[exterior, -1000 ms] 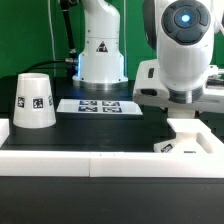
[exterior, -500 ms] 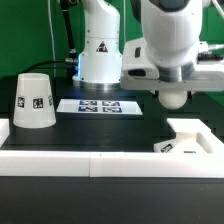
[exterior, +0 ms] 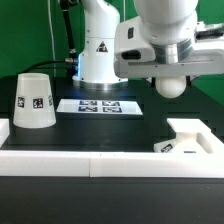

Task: Assemble lamp

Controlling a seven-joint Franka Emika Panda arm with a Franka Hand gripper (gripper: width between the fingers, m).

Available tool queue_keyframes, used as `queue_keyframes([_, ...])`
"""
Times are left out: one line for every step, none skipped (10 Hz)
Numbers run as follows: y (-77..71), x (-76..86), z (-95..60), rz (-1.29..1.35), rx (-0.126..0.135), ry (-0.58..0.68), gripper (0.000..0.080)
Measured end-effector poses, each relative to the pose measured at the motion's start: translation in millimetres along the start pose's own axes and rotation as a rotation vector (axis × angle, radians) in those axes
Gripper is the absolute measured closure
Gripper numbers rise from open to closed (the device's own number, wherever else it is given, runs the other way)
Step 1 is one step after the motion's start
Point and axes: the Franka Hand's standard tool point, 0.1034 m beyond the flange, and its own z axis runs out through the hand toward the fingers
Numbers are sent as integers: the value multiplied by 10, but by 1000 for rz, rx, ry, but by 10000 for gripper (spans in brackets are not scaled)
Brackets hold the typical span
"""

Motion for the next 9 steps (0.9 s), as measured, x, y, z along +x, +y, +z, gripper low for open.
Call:
queue_keyframes([1,22,-8,1,1,12,220])
queue_keyframes([-21,131,-59,-1,9,123,220])
queue_keyframes([32,153,-85,-53,5,206,220])
queue_keyframes([59,190,-222,-87,7,289,220])
queue_keyframes([49,200,-384,-106,6,356,220])
queue_keyframes([31,246,-575,-127,-4,438,220])
queue_keyframes([-3,294,-744,-141,-3,545,220])
queue_keyframes([13,304,-697,-139,-4,625,220])
queue_keyframes([28,319,-671,-140,-9,686,220])
